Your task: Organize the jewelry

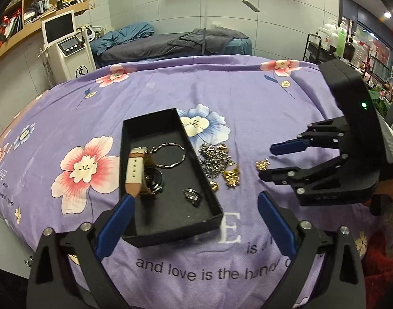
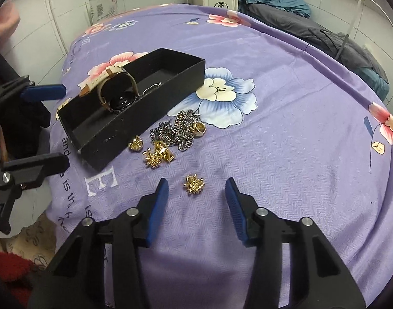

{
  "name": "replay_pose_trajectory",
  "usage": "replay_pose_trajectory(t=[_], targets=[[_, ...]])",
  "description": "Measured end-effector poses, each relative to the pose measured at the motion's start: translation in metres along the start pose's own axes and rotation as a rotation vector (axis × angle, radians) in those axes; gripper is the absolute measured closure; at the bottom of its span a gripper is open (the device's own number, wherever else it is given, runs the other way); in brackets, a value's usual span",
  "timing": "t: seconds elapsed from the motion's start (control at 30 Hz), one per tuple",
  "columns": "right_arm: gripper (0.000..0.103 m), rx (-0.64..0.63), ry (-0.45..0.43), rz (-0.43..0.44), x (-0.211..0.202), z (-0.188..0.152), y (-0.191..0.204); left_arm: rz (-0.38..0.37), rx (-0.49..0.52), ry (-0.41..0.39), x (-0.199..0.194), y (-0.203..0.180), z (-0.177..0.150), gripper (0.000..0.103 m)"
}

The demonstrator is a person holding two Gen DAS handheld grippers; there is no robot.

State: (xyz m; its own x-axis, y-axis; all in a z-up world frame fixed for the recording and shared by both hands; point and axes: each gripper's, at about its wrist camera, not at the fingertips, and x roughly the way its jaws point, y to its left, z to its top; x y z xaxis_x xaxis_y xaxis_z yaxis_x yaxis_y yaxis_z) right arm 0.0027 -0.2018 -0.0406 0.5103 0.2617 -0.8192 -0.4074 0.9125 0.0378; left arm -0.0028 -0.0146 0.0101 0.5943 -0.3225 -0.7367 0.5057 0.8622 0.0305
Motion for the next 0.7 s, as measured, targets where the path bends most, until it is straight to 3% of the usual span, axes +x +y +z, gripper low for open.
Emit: replay_pose_trajectory(t=[0.13, 0.17, 0.33, 0.37, 0.47, 0.57, 0.7], targets=[[0.065, -0.01, 0.006, 0.002, 0.007, -0.001, 0.0, -0.02, 0.05, -0.015, -0.001, -0.011, -0.001, 0.024], [0.07, -0.016, 0.007, 0.007, 0.008, -0.001, 0.001, -0.028, 0.079, -0.023, -0.001, -0.015, 0.0, 0.027], [0.076, -0.054, 0.001, 0.015, 0.013, -0.002, 0.003, -0.053, 0.233, -0.029, 0.014, -0.031, 0.009, 0.036], [0.082, -0.053, 0.0, 0.023, 0.013, -0.002, 0.002, -0.061, 0.273, -0.02, 0.02, -0.033, 0.013, 0.042], [0.085, -0.041, 0.003, 0.041, 0.012, -0.002, -0.005, -0.094, 0.369, 0.012, 0.039, -0.037, 0.026, 0.05], [0.085, -0.027, 0.002, 0.051, 0.01, -0.004, -0.009, -0.168, 0.456, 0.091, 0.061, -0.045, 0.034, 0.051], [0.085, -0.002, 0.002, 0.049, 0.007, -0.006, -0.014, -0.15, 0.498, 0.166, 0.085, -0.051, 0.032, 0.056]])
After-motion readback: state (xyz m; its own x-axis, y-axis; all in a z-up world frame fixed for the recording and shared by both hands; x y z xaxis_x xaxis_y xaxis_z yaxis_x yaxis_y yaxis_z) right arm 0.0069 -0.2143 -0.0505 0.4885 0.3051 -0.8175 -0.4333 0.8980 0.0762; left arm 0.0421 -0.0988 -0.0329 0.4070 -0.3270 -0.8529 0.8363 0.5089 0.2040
